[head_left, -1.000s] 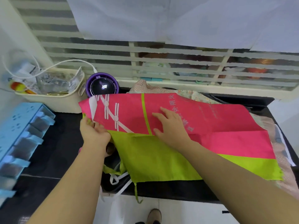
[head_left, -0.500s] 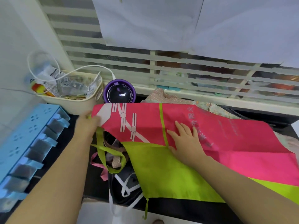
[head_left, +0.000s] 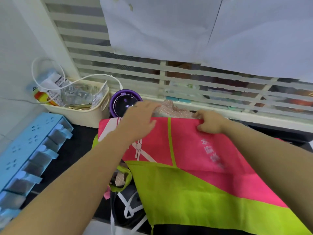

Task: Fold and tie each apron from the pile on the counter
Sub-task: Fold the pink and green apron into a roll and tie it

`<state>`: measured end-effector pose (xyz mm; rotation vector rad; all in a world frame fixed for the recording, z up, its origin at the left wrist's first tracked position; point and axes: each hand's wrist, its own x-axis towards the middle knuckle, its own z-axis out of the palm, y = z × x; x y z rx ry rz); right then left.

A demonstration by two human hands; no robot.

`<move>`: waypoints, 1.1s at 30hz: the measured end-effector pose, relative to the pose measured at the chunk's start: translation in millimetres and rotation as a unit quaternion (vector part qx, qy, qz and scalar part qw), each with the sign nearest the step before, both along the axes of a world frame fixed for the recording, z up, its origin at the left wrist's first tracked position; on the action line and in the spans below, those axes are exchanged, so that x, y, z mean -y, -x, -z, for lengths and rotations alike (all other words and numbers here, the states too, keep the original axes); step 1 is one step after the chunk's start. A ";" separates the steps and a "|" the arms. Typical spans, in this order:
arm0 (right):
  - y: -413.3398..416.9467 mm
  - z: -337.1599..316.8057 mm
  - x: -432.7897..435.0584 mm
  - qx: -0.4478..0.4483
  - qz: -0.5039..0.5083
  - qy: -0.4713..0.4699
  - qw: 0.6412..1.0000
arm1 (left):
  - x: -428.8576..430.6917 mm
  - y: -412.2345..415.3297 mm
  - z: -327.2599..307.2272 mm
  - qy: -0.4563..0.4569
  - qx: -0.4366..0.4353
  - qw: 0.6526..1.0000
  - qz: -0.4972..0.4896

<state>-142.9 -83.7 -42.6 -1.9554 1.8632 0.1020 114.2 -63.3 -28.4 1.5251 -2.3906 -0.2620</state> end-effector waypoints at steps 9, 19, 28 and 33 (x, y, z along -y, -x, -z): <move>47.4 -43.2 -27.7 0.059 -0.042 -0.051 0.996 | 33.9 41.0 10.8 -0.215 0.048 0.965 0.139; 105.0 -47.1 -67.4 -0.289 0.013 -0.093 0.953 | 27.7 26.1 -30.0 -0.185 0.114 0.970 0.108; 139.4 -114.8 -75.6 -0.167 0.254 0.234 0.924 | 36.6 31.1 -115.2 0.172 -0.061 0.981 -0.066; 136.1 -171.8 -76.3 0.141 0.323 0.511 0.784 | 16.7 33.5 -174.9 0.374 -0.243 0.893 -0.056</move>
